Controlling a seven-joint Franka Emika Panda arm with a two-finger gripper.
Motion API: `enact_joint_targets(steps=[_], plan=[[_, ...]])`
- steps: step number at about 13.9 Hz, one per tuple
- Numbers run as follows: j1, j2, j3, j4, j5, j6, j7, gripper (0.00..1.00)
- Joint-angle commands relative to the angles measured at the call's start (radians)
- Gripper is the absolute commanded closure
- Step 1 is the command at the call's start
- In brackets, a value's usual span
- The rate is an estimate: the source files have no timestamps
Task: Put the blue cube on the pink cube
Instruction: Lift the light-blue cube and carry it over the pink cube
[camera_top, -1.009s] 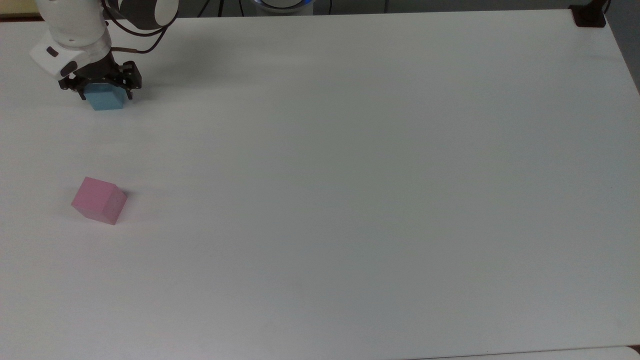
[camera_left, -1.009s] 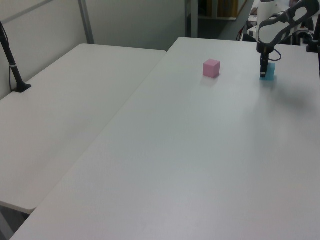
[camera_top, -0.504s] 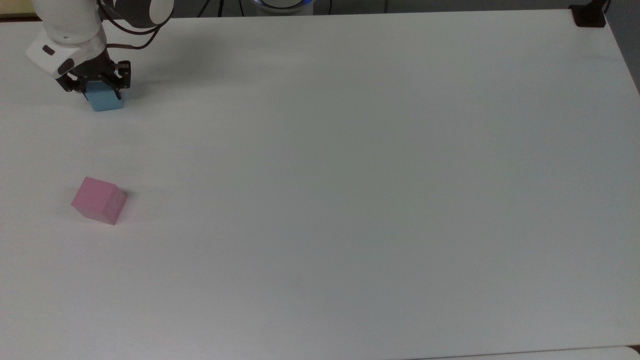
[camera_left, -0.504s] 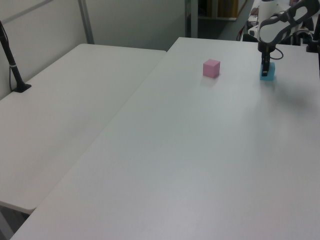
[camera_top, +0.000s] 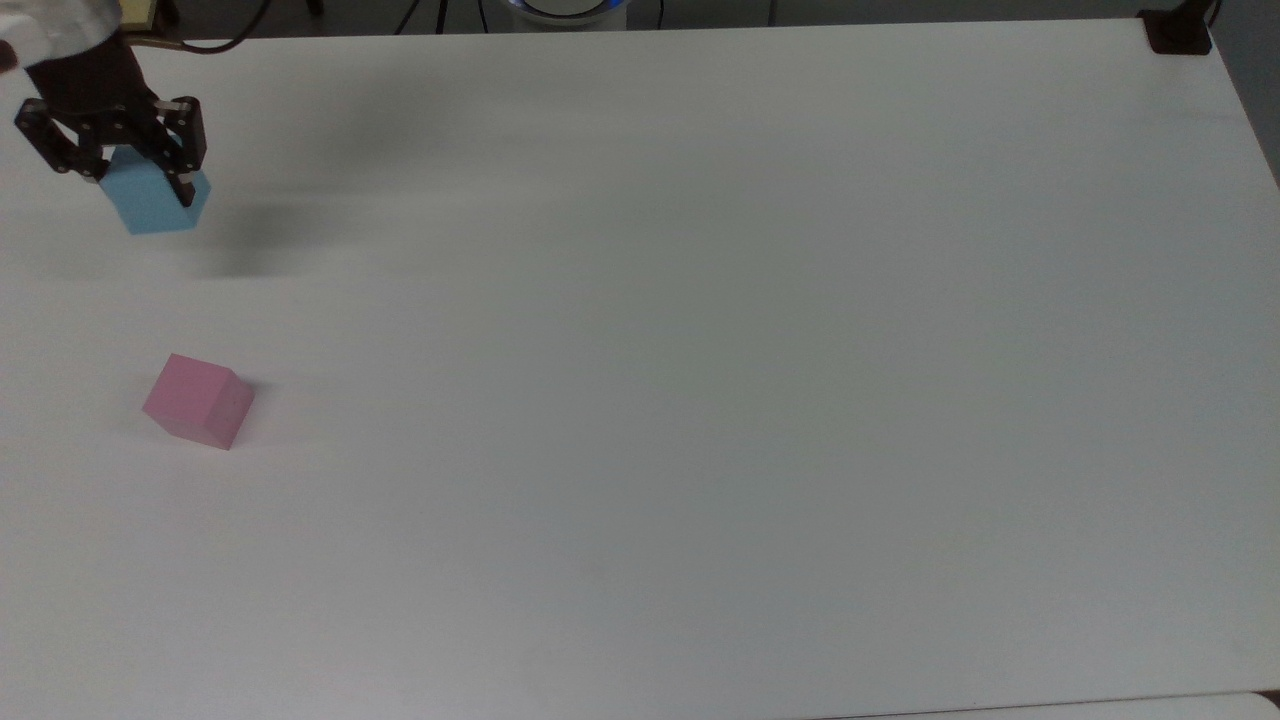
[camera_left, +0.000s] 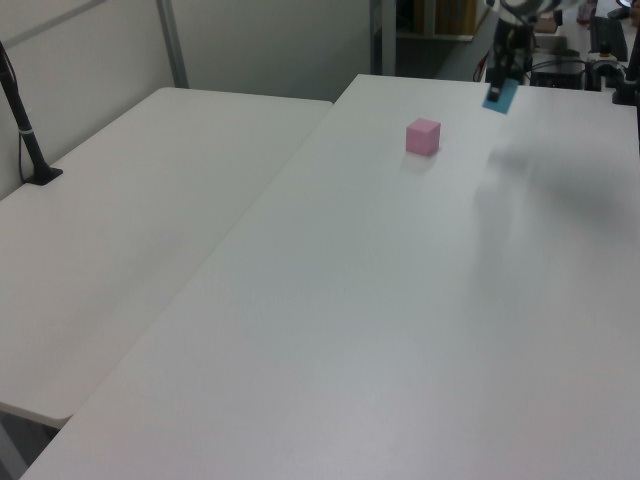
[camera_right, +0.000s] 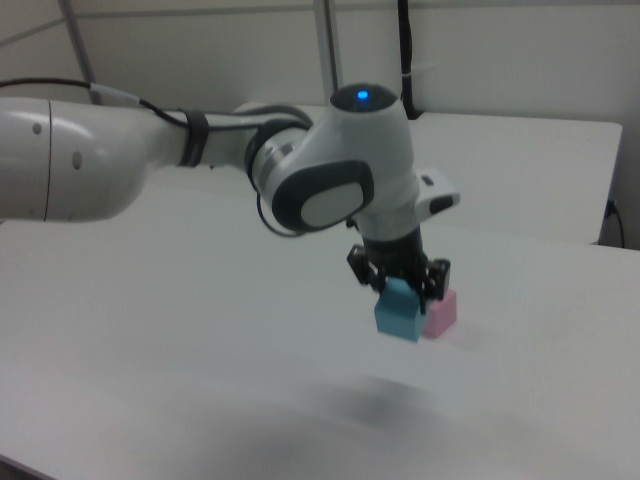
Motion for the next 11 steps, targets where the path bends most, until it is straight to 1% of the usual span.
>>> enact_joint_targets(steps=[1, 2, 3, 4, 5, 6, 9, 11], plan=[[0.004, 0.175, 0.009, 0.235, 0.078, -0.019, 0.14, 0.91], [0.004, 0.227, 0.017, 0.305, 0.079, -0.016, 0.18, 0.91], [0.003, 0.269, 0.03, 0.348, 0.079, 0.015, 0.205, 0.91], [0.0, 0.29, 0.047, 0.362, 0.082, 0.073, 0.231, 0.91], [-0.003, 0.318, 0.073, 0.36, 0.085, 0.187, 0.283, 0.91], [-0.004, 0.343, 0.08, 0.364, 0.085, 0.245, 0.312, 0.91], [-0.004, 0.399, 0.08, 0.382, 0.082, 0.267, 0.317, 0.91], [-0.004, 0.403, 0.081, 0.376, 0.084, 0.256, 0.316, 0.91]])
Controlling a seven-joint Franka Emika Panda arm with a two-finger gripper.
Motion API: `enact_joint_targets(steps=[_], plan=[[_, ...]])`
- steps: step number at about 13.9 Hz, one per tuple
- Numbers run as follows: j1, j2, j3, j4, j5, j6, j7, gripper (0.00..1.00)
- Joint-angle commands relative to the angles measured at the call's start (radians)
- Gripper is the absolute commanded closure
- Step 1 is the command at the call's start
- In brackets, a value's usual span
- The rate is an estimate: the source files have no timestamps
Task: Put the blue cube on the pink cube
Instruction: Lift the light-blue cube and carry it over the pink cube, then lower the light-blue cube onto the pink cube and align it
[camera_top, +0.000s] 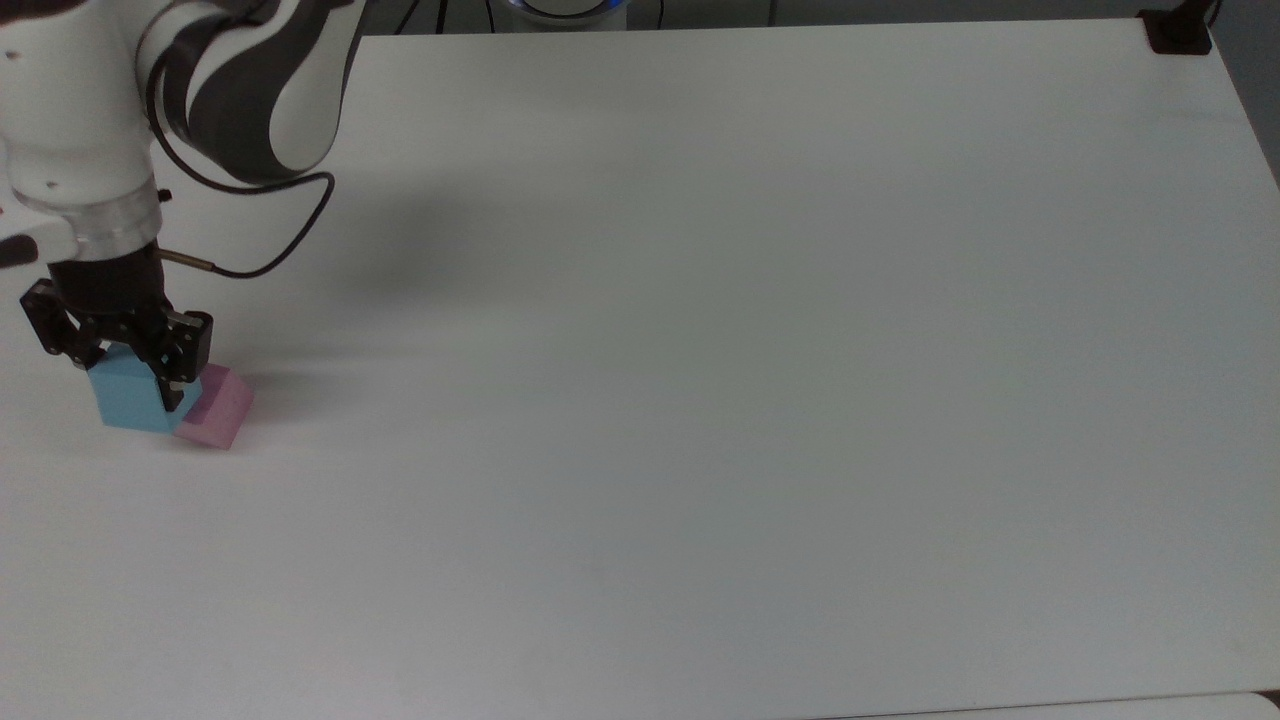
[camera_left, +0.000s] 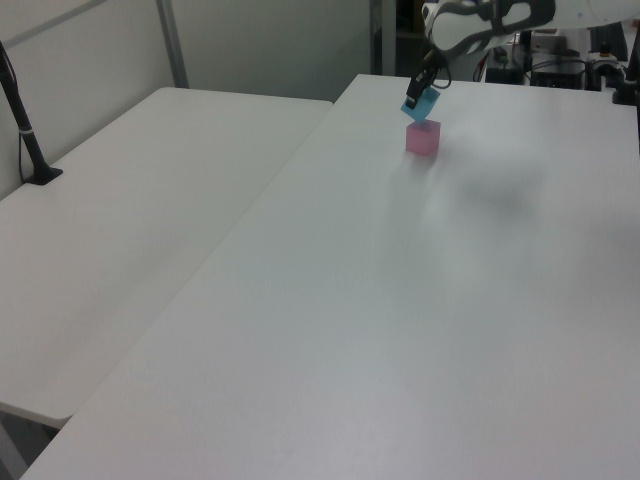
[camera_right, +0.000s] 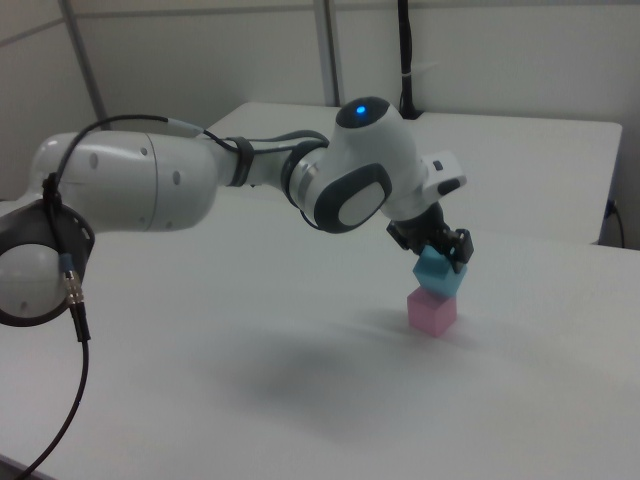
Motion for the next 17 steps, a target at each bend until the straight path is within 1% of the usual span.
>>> enact_joint_targets(steps=[1, 3, 7, 11, 17], plan=[[-0.006, 0.014, -0.002, 0.024, 0.024, -0.038, 0.011, 0.91], [-0.012, 0.008, -0.005, 0.035, 0.05, -0.139, 0.01, 0.93], [-0.014, -0.024, -0.008, 0.035, 0.105, -0.239, 0.011, 0.95], [-0.015, -0.028, -0.008, 0.033, 0.133, -0.259, 0.028, 0.96], [-0.011, -0.057, -0.008, 0.035, 0.136, -0.31, 0.048, 0.96]])
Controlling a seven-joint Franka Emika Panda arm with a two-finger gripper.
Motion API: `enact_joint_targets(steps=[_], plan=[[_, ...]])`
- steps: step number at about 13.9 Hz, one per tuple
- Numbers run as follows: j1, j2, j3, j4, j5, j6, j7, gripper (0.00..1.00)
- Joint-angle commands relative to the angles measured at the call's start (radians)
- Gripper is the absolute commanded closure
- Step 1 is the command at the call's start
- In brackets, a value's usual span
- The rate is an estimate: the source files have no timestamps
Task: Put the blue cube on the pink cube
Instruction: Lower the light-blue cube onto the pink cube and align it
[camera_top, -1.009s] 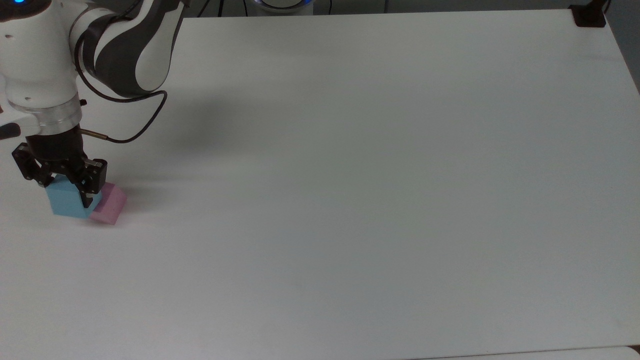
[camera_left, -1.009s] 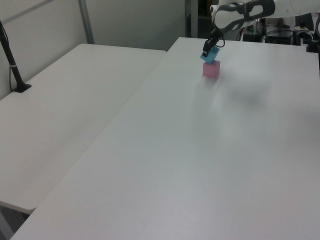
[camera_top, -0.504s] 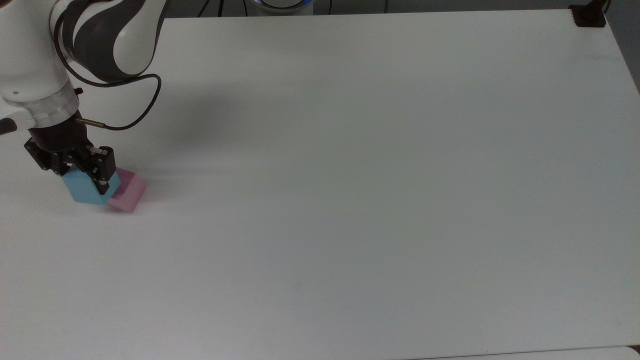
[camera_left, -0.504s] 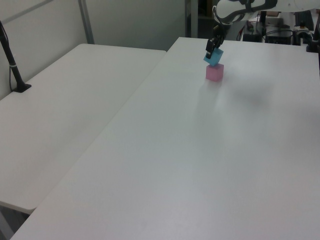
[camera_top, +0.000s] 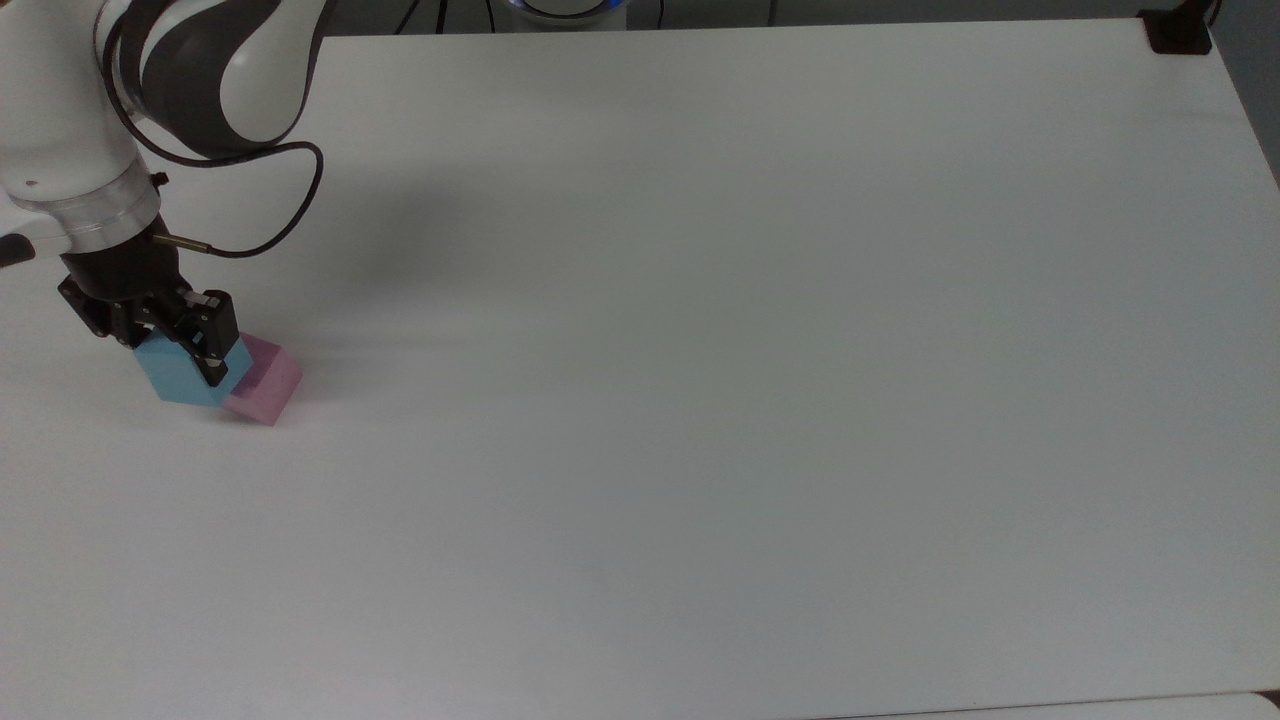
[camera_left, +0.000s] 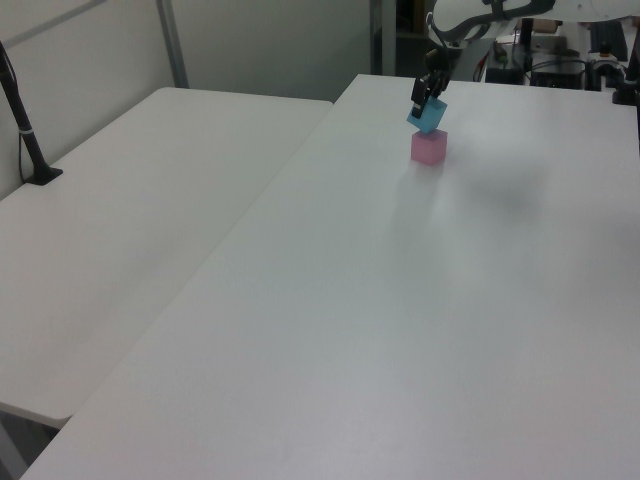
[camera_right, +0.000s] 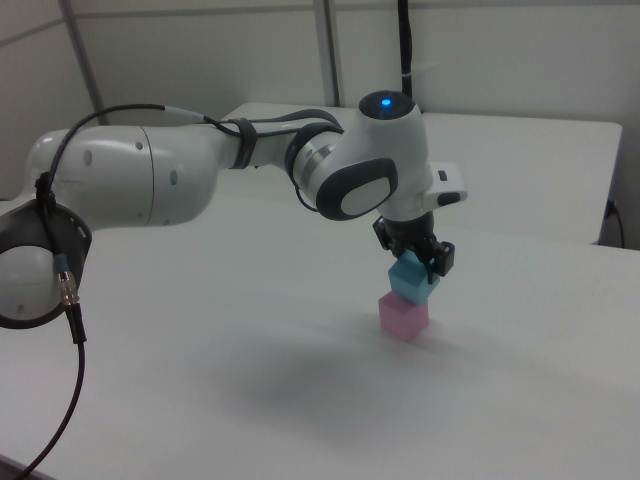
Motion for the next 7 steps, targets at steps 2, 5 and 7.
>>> enact_joint_targets(steps=[2, 5, 7], plan=[[0.007, -0.063, -0.007, -0.011, 0.014, -0.078, 0.013, 0.96], [0.013, -0.066, -0.008, -0.02, 0.005, -0.133, 0.007, 0.96], [0.013, -0.058, -0.004, -0.023, 0.001, -0.13, 0.009, 0.95]])
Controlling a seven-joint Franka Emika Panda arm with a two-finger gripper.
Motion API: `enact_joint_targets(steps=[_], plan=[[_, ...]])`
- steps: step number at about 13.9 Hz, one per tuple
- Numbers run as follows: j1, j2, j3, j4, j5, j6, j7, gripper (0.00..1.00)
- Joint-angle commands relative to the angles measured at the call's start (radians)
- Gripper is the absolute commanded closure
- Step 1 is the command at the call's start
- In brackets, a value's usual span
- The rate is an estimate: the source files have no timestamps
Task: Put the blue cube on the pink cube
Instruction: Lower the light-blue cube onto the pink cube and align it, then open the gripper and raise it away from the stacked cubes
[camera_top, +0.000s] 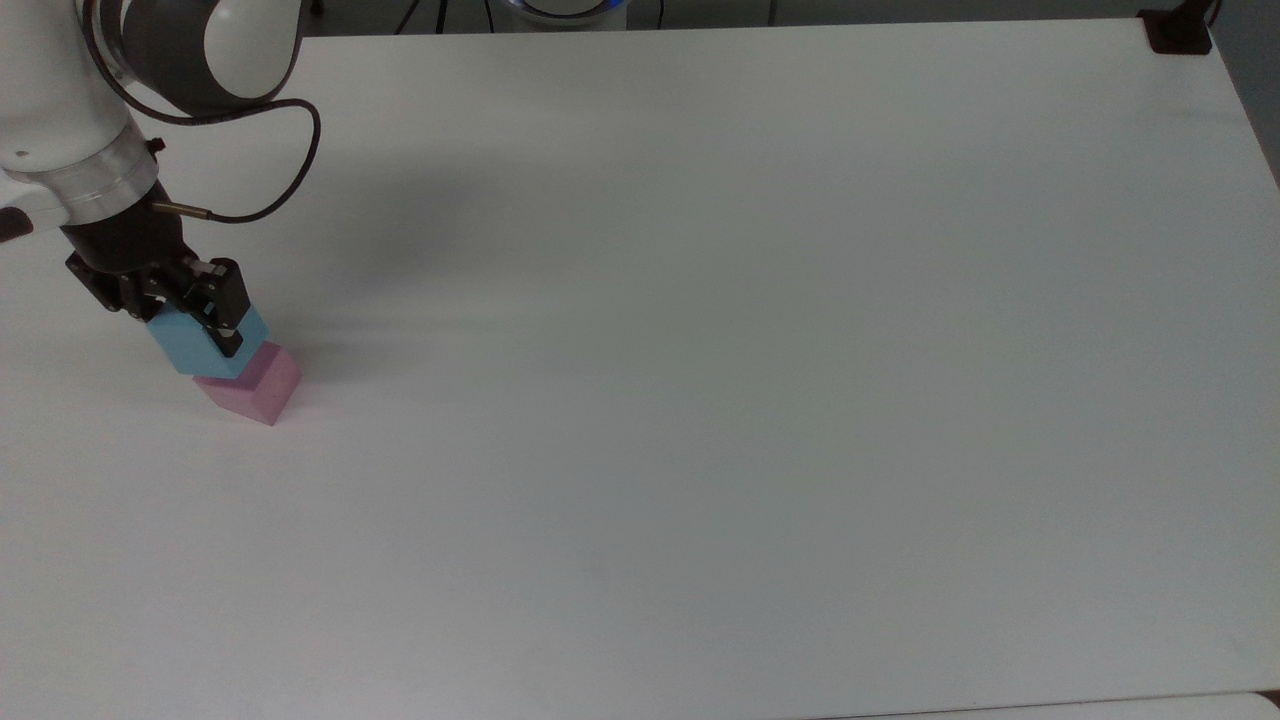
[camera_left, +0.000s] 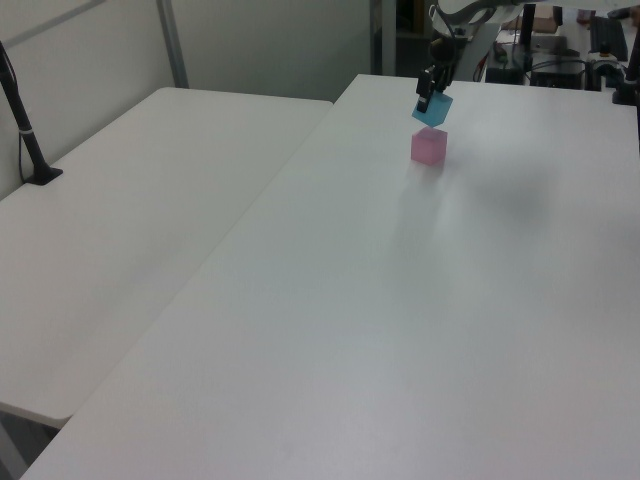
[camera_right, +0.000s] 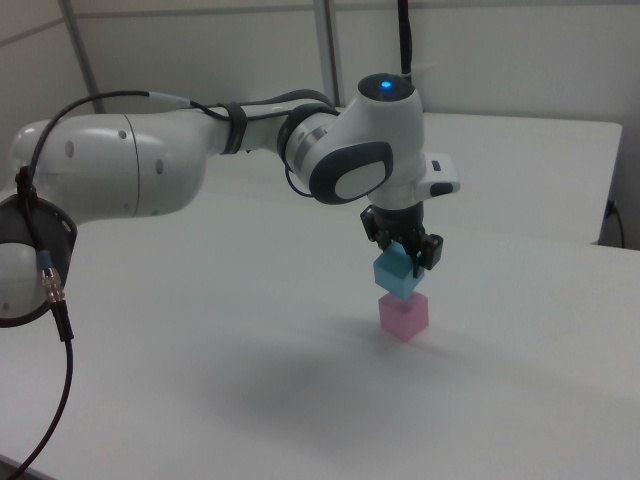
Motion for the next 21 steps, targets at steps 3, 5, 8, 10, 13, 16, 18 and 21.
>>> enact_joint_targets(steps=[3, 5, 8, 10, 13, 16, 18, 21], plan=[[0.011, -0.007, 0.0, -0.037, 0.0, -0.014, 0.008, 0.89], [0.013, 0.004, 0.0, -0.037, -0.001, -0.011, 0.007, 0.65], [0.013, 0.012, 0.0, -0.039, -0.004, -0.009, 0.01, 0.16], [0.013, 0.012, 0.0, -0.039, -0.003, -0.008, 0.011, 0.0], [0.017, 0.009, -0.002, -0.037, -0.007, 0.011, 0.066, 0.0], [0.039, -0.1, 0.004, -0.072, -0.112, -0.005, 0.085, 0.0], [0.048, -0.257, 0.036, -0.164, -0.192, -0.056, 0.121, 0.0], [0.065, -0.402, 0.096, -0.203, -0.387, -0.247, 0.193, 0.0]])
